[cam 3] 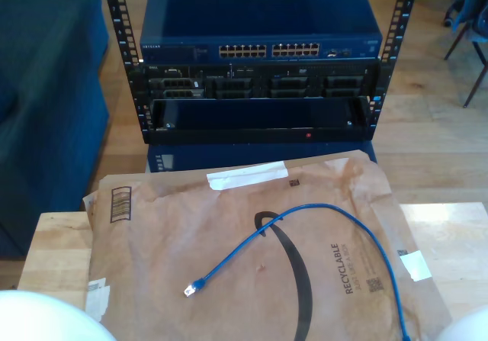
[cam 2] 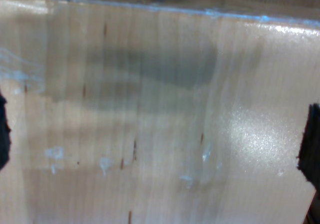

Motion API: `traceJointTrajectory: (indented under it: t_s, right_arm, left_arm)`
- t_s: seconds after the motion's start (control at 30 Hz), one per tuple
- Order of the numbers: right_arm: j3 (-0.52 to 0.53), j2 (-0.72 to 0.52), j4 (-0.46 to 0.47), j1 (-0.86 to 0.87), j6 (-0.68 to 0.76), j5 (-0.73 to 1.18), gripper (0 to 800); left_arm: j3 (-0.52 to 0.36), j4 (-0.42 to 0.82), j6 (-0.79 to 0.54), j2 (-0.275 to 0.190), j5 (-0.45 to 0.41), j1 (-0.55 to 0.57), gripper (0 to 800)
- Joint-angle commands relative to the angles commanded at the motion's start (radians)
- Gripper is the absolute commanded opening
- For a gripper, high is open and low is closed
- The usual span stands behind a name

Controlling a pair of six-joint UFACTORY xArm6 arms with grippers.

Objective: Grab the cable and plug it in

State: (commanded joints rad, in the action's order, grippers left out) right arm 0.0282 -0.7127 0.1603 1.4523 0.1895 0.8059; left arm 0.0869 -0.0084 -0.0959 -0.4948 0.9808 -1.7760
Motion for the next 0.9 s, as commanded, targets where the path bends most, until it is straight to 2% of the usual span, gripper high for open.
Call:
traceJointTrajectory:
  t_s: [0.5, 0.67, 0.77, 0.87, 0.9]
  right_arm:
    - [-0.005, 0.000, 0.000, 0.000, 0.002, 0.005, 798]
    - [-0.080, -0.023, 0.000, 0.000, 0.002, 0.143, 797]
    - [-0.186, -0.020, -0.005, 0.000, 0.009, 0.305, 797]
    - [-0.249, -0.023, -0.008, -0.020, 0.092, 0.365, 796]
    - [-0.272, -0.023, -0.020, -0.048, 0.115, 0.374, 796]
  left_arm:
    - [0.000, 0.000, 0.002, 0.000, 0.000, 0.000, 800]
    - [0.008, 0.008, 0.011, -0.018, 0.006, 0.000, 800]
    - [0.025, 0.011, 0.014, -0.064, 0.058, 0.000, 800]
    - [0.098, 0.011, 0.040, -0.127, 0.173, 0.002, 800]
    - [0.127, 0.011, 0.052, -0.129, 0.216, 0.005, 800]
